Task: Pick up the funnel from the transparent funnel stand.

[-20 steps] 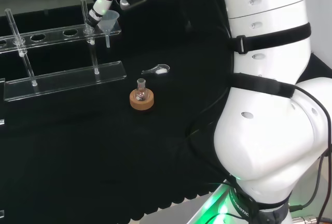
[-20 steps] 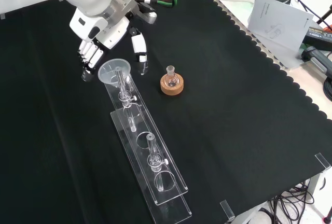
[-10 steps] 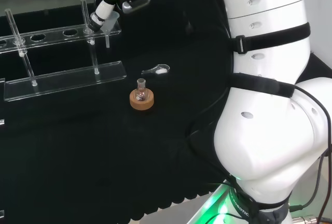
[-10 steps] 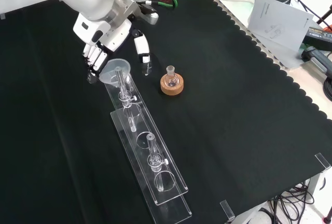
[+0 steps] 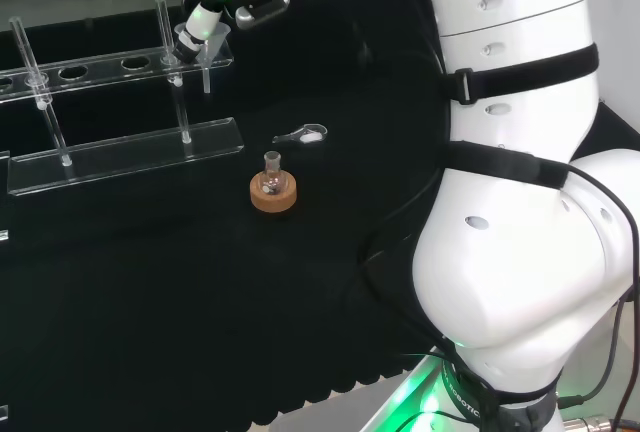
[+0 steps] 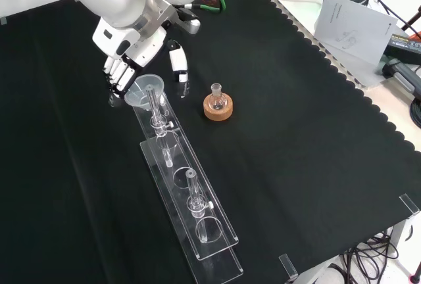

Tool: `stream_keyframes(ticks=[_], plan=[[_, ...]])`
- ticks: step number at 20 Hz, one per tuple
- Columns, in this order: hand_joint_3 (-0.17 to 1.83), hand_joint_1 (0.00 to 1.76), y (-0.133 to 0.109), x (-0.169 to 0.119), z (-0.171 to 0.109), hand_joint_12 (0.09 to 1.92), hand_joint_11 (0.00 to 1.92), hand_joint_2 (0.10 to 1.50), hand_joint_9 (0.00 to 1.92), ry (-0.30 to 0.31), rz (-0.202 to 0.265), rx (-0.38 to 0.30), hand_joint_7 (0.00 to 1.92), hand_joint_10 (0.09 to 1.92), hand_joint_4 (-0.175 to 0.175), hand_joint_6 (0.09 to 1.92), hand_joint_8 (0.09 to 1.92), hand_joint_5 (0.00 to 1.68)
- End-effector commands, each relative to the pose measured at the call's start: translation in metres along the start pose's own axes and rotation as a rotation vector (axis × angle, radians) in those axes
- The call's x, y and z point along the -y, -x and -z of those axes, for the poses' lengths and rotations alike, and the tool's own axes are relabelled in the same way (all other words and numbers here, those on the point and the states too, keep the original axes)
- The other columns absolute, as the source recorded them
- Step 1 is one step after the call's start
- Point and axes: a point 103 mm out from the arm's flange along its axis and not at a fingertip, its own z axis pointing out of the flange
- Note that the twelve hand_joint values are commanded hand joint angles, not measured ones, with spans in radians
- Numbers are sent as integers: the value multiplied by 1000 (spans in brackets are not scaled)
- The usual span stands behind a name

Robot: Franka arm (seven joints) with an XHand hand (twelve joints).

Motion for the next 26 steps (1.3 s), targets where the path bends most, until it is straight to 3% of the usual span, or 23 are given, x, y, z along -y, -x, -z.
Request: stream_keyframes(ticks=[1,7,16,22,26], plan=[[186,467,2,-1,4,1479,328,712,311,3,12,-18,47,777,-59,87,755,242],[171,436,2,-5,6,1487,311,702,263,-77,36,-35,4,809,-55,87,757,213],[165,426,4,-9,2,1490,310,700,288,-122,38,-21,32,824,-58,87,771,221],[158,427,5,-6,1,1485,318,706,412,-96,40,-14,144,757,-65,87,773,280],[159,436,6,-2,3,1472,334,720,506,-19,25,5,295,705,-69,87,767,402]])
